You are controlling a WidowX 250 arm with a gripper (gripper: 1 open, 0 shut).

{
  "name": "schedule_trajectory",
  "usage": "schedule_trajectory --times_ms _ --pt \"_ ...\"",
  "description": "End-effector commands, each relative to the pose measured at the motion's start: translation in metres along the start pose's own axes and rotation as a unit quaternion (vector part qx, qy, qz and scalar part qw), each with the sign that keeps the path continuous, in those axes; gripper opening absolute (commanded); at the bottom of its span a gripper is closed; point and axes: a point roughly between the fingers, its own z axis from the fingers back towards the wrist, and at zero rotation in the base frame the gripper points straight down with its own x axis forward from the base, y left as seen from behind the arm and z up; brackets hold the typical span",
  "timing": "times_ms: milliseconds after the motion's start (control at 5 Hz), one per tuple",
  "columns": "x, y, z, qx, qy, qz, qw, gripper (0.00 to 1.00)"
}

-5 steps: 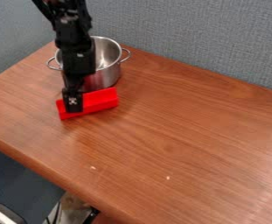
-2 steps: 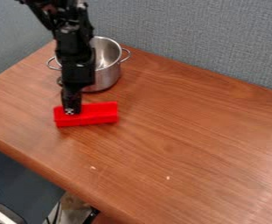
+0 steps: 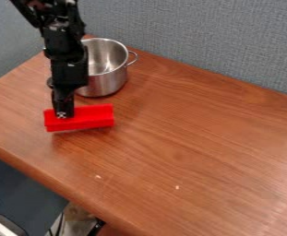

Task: Put the red object in the metal pot

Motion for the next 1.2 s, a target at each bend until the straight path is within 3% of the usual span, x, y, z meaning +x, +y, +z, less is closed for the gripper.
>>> schedule_trajectory --times_ms 0,200,400,800,1000 --pt "0.012 0.002 0.018 0.023 -0.014 0.006 0.9996 0.0" --pt "0.014 -0.008 0.011 0.031 -0.005 0.067 0.9973 0.0" --pt "0.013 -0.012 0.018 0.048 0.009 0.137 0.9894 0.0" --pt "0.032 -0.004 0.032 0.062 0.021 0.155 0.9858 0.0" --pt "0.04 0.002 0.026 0.059 0.03 0.156 0.9856 0.0"
